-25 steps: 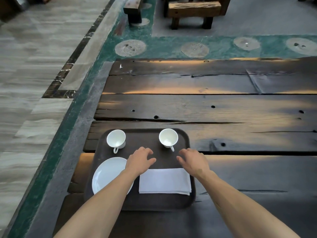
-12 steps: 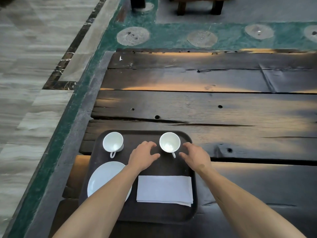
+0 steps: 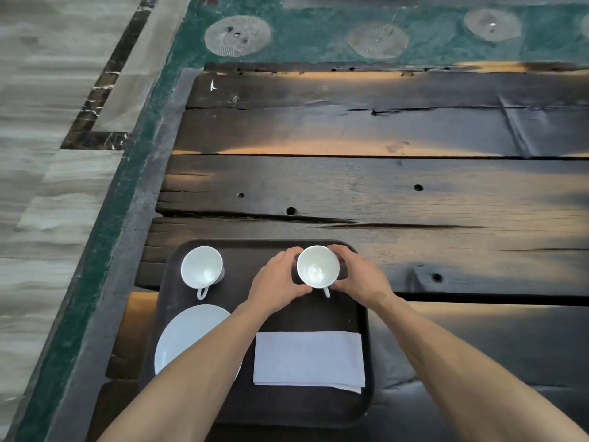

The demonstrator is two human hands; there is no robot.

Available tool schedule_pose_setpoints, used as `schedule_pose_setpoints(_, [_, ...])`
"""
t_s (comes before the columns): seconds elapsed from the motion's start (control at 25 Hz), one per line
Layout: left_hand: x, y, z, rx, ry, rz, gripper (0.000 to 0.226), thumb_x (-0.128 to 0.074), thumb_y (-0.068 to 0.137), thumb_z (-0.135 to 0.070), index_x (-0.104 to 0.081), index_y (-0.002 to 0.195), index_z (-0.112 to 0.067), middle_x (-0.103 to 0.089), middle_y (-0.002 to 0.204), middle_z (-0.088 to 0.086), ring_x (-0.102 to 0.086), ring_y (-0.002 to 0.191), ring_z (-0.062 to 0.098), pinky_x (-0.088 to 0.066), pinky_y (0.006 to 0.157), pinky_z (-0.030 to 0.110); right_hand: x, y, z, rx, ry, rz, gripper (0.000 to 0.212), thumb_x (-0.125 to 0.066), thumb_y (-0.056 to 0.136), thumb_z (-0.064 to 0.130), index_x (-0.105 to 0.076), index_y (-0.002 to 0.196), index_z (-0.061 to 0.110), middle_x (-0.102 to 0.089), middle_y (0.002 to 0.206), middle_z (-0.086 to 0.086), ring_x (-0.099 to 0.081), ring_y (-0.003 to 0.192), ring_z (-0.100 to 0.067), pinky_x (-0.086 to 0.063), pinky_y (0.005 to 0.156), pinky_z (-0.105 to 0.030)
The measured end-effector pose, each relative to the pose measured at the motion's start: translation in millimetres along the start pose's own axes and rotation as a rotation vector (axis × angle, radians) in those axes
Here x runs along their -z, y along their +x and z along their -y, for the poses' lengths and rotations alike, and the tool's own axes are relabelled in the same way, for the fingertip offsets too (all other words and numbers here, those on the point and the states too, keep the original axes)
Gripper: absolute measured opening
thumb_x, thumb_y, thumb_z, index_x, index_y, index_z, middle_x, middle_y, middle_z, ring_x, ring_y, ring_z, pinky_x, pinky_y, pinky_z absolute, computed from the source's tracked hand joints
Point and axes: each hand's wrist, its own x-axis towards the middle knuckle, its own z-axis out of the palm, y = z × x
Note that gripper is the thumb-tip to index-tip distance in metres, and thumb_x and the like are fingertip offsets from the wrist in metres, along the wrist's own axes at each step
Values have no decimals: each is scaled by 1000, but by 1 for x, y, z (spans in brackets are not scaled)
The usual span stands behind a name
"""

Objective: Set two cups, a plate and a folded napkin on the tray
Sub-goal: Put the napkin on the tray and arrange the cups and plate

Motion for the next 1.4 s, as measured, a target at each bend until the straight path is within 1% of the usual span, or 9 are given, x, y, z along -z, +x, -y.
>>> schedule_pose_setpoints(0.16, [1,4,0,-17,-45,21,76,-86,65,-40,-41,126,-44,-57,124,-16,-56,107,8,-55,86,40,-4,-1,0,19,65,-30,77,-78,66,38,-38,132,40,-64,124,11,-63,109,-17,-54,86,-40])
schedule_pose_setpoints(0.32, [7,7,2,-44,-45,64,76,-84,68,-35,-42,132,-41,-57,125,-13,-55,111,11,-54,89,42,-9,-7,4,-5,113,-55,75,-80,64,41,-39,127,39,-66,119,13,-64,105,-16,-55,83,-39])
schedule_pose_setpoints(0.52, [15,10,6,-74,-18,97,75,-79,72,-29,-43,137,-38,-55,124,-10,-53,114,12,-51,92,41,-17,-14,16,-53,121,-89,72,-78,61,49,-35,117,43,-60,99,21,-63,92,-13,-44,66,-31])
schedule_pose_setpoints(0.6, [16,10,7,-77,-6,102,76,-78,73,-24,-42,138,-37,-54,124,-9,-53,115,13,-51,92,40,-21,-16,20,-84,139,-95,75,-78,59,53,-32,117,43,-58,100,22,-61,88,-11,-42,63,-30])
schedule_pose_setpoints(0.68, [15,10,9,-79,-3,104,77,-75,73,-19,-41,140,-36,-53,125,-9,-52,116,14,-51,91,39,-25,-18,22,-113,168,-94,78,-80,57,55,-30,115,42,-58,103,19,-58,84,-10,-44,63,-30])
schedule_pose_setpoints(0.76, [14,10,9,-74,-5,101,78,-75,74,-19,-40,142,-35,-52,128,-9,-52,117,14,-51,91,40,-25,-18,22,-122,187,-82,80,-80,55,54,-30,115,42,-56,103,20,-57,84,-10,-46,63,-31])
schedule_pose_setpoints(0.96, [9,6,11,-74,-46,86,78,-78,72,-34,-38,139,-40,-50,129,-11,-52,116,13,-52,89,40,-17,-11,19,-41,151,-52,77,-81,57,43,-35,119,48,-62,113,22,-61,100,-10,-46,71,-30])
schedule_pose_setpoints(1.16, [8,7,15,-75,-75,60,76,-81,70,-37,-40,133,-44,-51,127,-13,-52,114,10,-51,88,36,-17,-10,20,-26,134,-59,75,-82,59,42,-35,118,49,-63,115,21,-62,101,-10,-50,76,-32])
schedule_pose_setpoints(1.4, [6,5,17,-47,-126,38,75,-83,68,-36,-43,131,-42,-51,128,-13,-53,111,9,-52,90,37,-21,-9,19,-5,145,-70,77,-83,65,37,-39,128,42,-61,126,17,-60,110,-11,-53,87,-36])
